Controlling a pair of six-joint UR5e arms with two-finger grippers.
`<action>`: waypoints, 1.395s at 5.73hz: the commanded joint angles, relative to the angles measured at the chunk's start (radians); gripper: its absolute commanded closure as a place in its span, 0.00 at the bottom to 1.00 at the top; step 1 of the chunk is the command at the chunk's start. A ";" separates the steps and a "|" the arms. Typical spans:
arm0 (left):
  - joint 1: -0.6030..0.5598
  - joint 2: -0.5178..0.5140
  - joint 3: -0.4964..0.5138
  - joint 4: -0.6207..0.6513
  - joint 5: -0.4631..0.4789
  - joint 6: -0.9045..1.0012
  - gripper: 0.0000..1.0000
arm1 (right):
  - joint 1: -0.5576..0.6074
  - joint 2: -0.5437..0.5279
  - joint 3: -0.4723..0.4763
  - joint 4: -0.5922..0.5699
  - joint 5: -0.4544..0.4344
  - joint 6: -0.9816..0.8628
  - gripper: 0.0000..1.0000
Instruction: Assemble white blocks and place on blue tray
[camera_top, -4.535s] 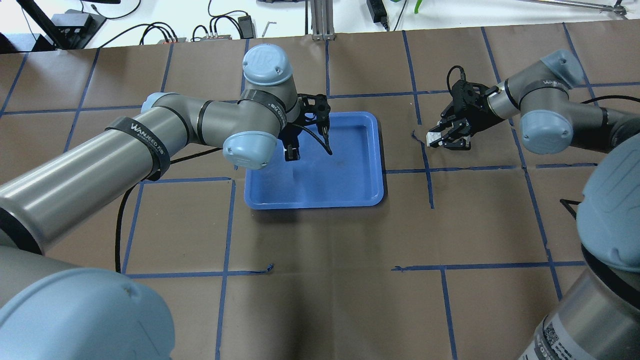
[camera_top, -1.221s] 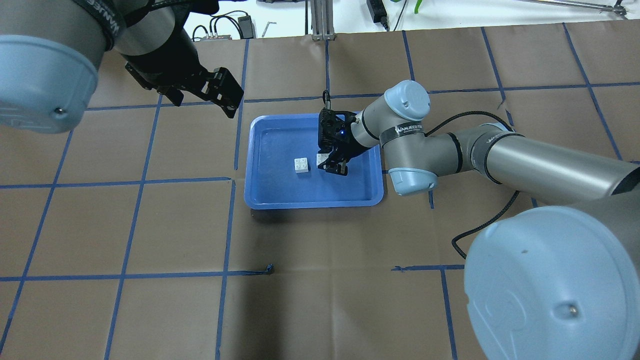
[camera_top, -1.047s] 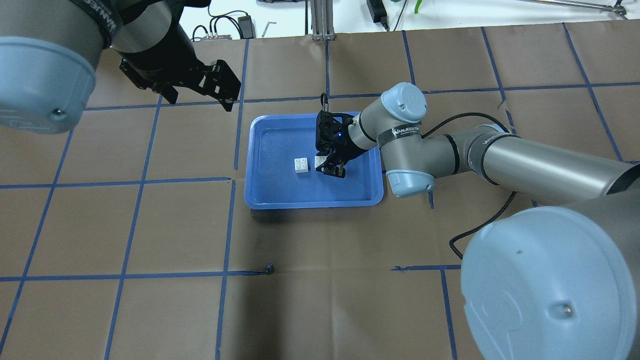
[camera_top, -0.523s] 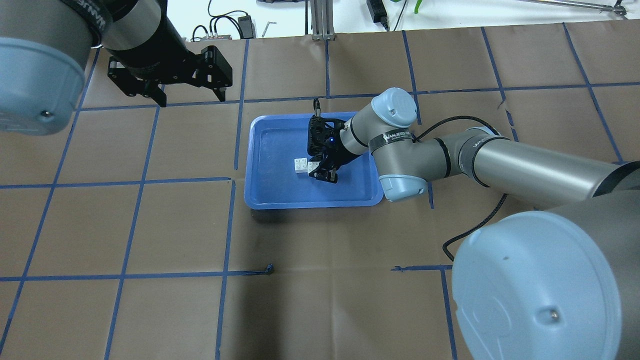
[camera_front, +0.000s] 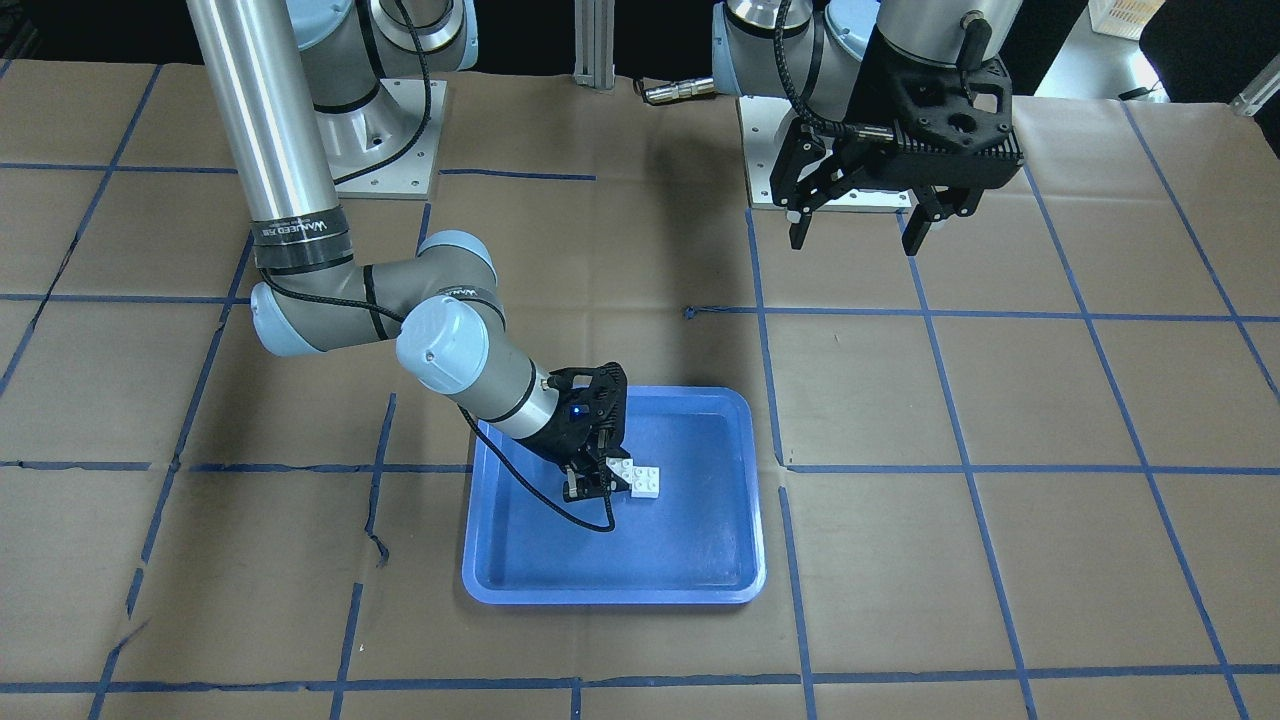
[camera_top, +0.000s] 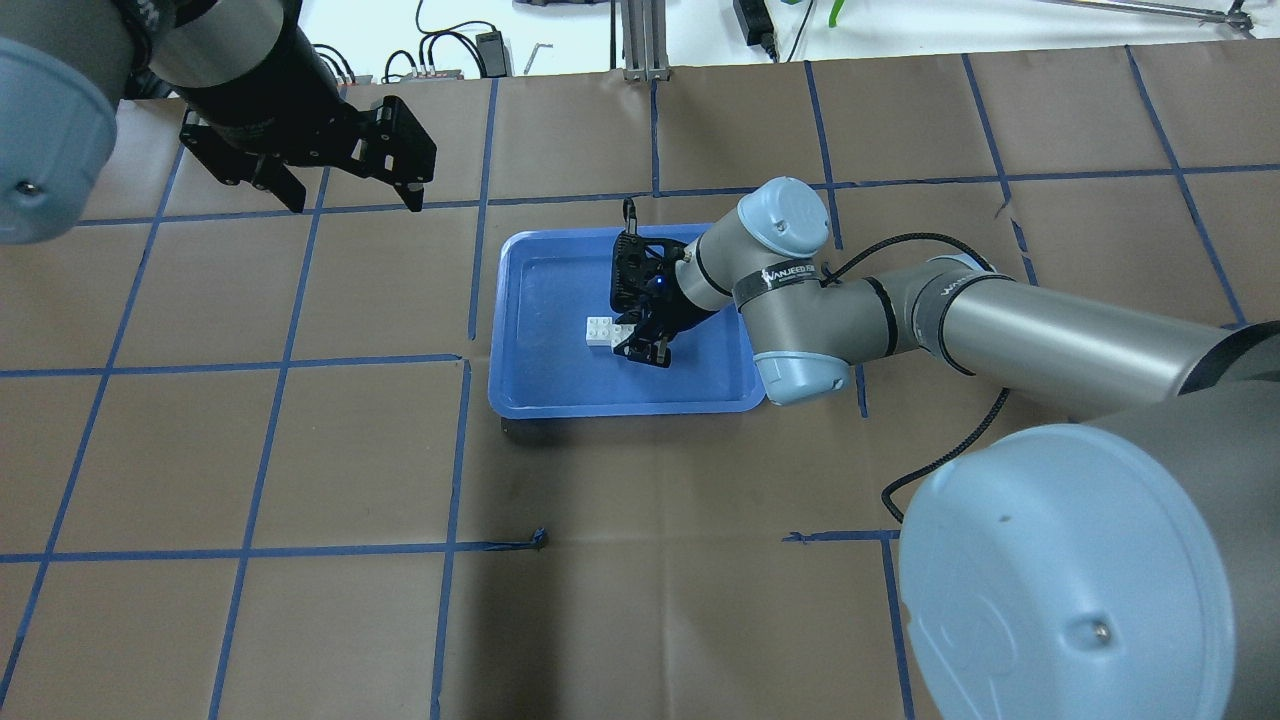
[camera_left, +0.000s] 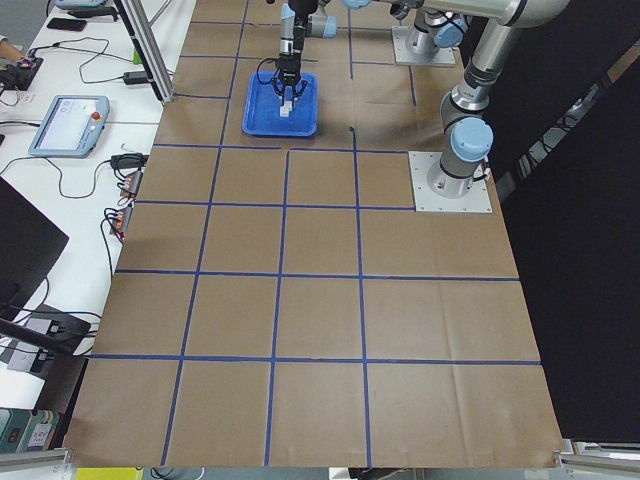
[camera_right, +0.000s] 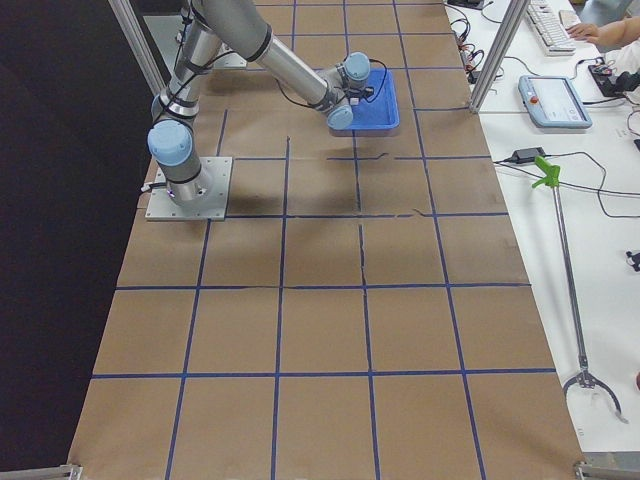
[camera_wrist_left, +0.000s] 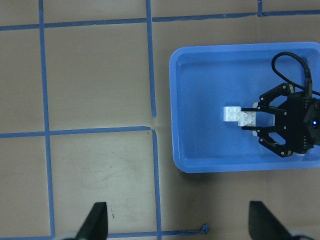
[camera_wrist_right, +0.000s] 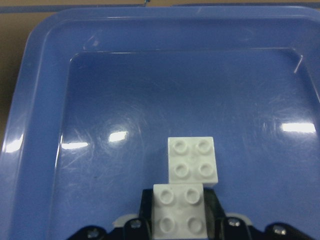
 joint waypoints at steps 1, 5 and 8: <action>0.001 0.000 -0.003 0.000 0.000 0.009 0.00 | -0.001 0.001 -0.005 -0.004 0.000 0.013 0.77; 0.001 0.000 -0.006 0.001 0.002 0.000 0.00 | -0.001 0.004 -0.001 -0.042 -0.004 0.039 0.77; 0.003 0.003 -0.011 0.010 0.003 0.008 0.00 | -0.001 0.004 0.002 -0.041 -0.003 0.045 0.65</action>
